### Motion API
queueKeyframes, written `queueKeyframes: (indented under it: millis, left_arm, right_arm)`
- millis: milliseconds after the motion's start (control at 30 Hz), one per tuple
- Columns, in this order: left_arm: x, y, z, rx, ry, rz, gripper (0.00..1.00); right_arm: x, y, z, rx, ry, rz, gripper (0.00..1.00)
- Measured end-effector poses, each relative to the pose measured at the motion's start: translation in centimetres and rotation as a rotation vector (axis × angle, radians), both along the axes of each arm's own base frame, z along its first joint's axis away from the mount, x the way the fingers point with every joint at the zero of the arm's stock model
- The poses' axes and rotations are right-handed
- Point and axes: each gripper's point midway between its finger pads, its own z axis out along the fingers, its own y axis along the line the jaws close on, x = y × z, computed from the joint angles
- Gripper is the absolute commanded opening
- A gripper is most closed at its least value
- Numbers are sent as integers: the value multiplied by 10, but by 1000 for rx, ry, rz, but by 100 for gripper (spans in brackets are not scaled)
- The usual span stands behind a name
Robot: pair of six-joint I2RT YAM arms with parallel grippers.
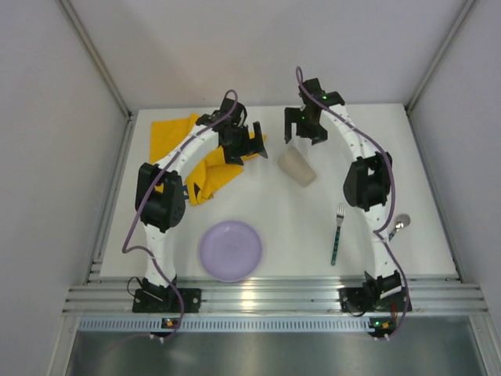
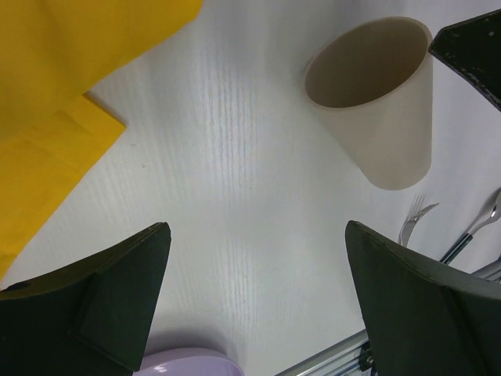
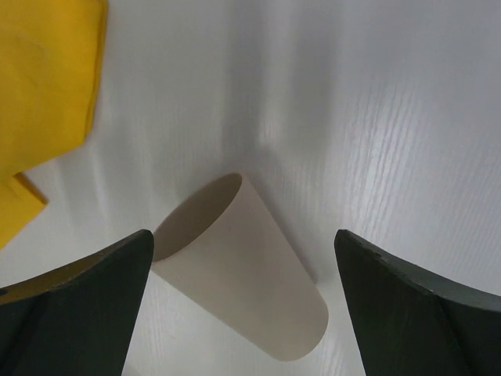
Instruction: Set the dinner table for one person
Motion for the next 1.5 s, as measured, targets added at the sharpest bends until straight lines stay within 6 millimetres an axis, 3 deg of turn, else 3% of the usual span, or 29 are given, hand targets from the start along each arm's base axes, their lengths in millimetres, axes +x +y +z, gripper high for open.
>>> queueKeyframes:
  millis: [300, 467, 567, 600, 667, 700, 800, 867, 967, 1000, 1033, 1067, 1100, 1133, 1300, 1500]
  left_arm:
    - [-5, 1, -29, 4, 65, -32, 99]
    - [-2, 6, -32, -2, 70, -38, 99]
    - [-1, 8, -35, -4, 76, -36, 98]
    - [-1, 8, -37, -4, 80, -36, 99]
    - [0, 9, -40, -3, 86, -33, 99]
    - [0, 10, -42, -2, 89, -32, 98]
    - [0, 9, -45, -3, 96, -34, 98]
    - [0, 9, -44, -6, 97, -36, 98]
    - [-1, 7, -44, -14, 97, -40, 98]
    - [-1, 7, -44, -16, 98, -41, 98]
    - [-1, 7, -43, -17, 98, -41, 99]
    - [-1, 7, -44, -17, 98, -41, 98]
    - [-1, 7, -43, -17, 98, -41, 98]
    - [-1, 6, -44, -18, 98, -42, 99]
    - [-2, 6, -48, -20, 105, -41, 98]
    - [0, 3, -47, -33, 89, -53, 98]
  right_arm:
    - [-39, 27, -44, -2, 157, 84, 100]
    - [-77, 15, -68, -50, 283, 101, 95]
    - [-91, 5, -68, -82, 325, 103, 77]
    - [-95, 2, -65, -92, 333, 104, 60]
    - [-98, -1, -56, -103, 323, 104, 45]
    - [-99, -4, -51, -113, 316, 102, 31]
    - [-107, -13, -29, -133, 288, 97, 9]
    - [-114, -19, -14, -142, 267, 93, 1]
    - [-126, -27, 3, -150, 244, 88, 0]
    - [-130, -29, 6, -153, 240, 88, 0]
    - [-137, -32, 9, -158, 244, 88, 8]
    - [-141, -34, 11, -162, 244, 89, 53]
    - [-146, -36, 13, -165, 247, 85, 87]
    - [-150, -39, 15, -173, 251, 91, 100]
    - [-156, -41, 19, -187, 253, 101, 100]
    - [-172, -45, 10, -197, 297, 114, 100]
